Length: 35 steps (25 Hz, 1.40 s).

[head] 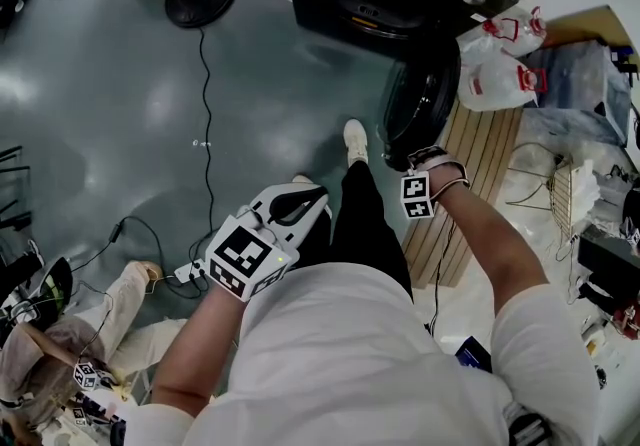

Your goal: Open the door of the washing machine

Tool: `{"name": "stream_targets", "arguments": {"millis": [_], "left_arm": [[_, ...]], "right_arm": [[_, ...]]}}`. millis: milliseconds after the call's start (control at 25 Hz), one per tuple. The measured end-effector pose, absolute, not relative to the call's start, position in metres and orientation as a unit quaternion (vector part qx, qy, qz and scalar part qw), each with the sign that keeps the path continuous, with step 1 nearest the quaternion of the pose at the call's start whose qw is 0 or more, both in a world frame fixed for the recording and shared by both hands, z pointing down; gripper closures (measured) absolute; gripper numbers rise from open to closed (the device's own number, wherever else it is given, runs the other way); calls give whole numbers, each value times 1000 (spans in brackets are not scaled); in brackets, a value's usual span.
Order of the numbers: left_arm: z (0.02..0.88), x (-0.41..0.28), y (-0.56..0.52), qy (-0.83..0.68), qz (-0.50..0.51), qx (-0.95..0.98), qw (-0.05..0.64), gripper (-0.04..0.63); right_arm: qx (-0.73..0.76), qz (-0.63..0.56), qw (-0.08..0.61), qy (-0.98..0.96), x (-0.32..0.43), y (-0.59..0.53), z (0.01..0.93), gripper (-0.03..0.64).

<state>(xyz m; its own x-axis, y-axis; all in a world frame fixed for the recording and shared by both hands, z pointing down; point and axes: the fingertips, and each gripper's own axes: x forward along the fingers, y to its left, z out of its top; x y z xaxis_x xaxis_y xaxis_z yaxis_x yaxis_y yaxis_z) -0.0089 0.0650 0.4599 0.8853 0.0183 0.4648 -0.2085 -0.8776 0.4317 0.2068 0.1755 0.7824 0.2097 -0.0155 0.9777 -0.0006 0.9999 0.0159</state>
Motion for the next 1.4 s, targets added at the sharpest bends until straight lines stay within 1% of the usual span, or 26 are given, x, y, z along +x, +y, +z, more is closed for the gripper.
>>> {"name": "stream_targets", "arguments": {"millis": [400,600,760,960,1200,1400], "left_arm": [[457,-6,60,-55,232,941,241,577],[453,-6,58,-54,227,942,240,577],[448,-4,54,-53,223,945,235,577],[439,-4,50,-51,221,947,229,577],[430,-8,51,-49,216,948,228,577],[424,-7,53,-47,216,950,221,577]], "right_arm": [[-12,11,752,-659,204,173,773,563],[-12,16,728,-685,194,172,760,565],[11,40,698,-715,184,169,743,582],[102,121,618,-770,161,155,702,607],[252,192,479,-819,133,127,631,607],[333,232,358,-841,116,111,568,607]]}}
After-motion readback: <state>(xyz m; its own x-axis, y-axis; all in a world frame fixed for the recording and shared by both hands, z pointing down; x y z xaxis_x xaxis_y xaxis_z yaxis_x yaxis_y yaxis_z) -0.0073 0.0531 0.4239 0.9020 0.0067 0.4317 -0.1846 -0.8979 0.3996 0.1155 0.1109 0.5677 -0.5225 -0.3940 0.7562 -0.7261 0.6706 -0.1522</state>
